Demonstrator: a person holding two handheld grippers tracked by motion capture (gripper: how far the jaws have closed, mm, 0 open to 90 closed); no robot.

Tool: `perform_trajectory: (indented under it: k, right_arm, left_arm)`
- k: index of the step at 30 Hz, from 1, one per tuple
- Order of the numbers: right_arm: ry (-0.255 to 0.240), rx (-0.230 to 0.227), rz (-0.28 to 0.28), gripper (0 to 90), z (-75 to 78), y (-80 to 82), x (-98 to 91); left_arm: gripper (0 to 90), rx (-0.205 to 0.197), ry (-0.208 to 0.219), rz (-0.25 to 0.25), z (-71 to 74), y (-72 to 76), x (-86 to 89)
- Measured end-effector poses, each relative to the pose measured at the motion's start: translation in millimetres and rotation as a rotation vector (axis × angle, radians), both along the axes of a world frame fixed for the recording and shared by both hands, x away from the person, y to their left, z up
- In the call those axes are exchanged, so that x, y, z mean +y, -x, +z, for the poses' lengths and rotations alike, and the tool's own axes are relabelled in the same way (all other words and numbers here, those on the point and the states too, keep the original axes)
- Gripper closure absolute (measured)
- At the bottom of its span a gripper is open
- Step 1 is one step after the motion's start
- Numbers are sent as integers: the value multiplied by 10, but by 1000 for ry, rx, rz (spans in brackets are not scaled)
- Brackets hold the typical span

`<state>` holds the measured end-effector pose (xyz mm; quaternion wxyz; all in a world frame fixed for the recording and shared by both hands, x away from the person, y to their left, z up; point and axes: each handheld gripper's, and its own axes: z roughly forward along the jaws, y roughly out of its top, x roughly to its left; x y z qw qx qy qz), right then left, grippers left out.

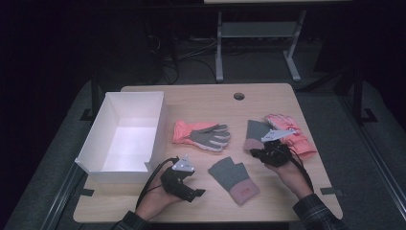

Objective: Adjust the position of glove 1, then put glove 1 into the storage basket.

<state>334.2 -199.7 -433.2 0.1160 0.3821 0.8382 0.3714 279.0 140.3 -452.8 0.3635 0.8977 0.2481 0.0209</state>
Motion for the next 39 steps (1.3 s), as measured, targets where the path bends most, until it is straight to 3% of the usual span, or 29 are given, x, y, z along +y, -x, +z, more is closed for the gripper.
perform_trajectory:
  k: [5,6,11,14,21,30,39]
  right_arm:
    - [-13,4,-29,900,16,-103,-11]
    - [-20,2,-35,900,9,-188,-11]
    - [-5,-9,-43,900,-2,-333,26]
    - [-2,2,-62,900,-41,-496,68]
    - [14,40,-90,900,-171,-633,89]
    - [31,73,-92,900,-235,-625,93]
    - [35,92,-36,900,-219,-428,69]
  left_arm:
    - [169,15,8,10,-27,8,61]
    - [149,18,10,23,-33,6,63]
    - [138,9,1,26,-20,-2,65]
    - [135,3,-5,17,-19,1,63]
    - [135,4,-12,5,-28,3,39]
    - [135,10,-16,1,-42,9,24]
    - [136,16,-19,1,-47,5,21]
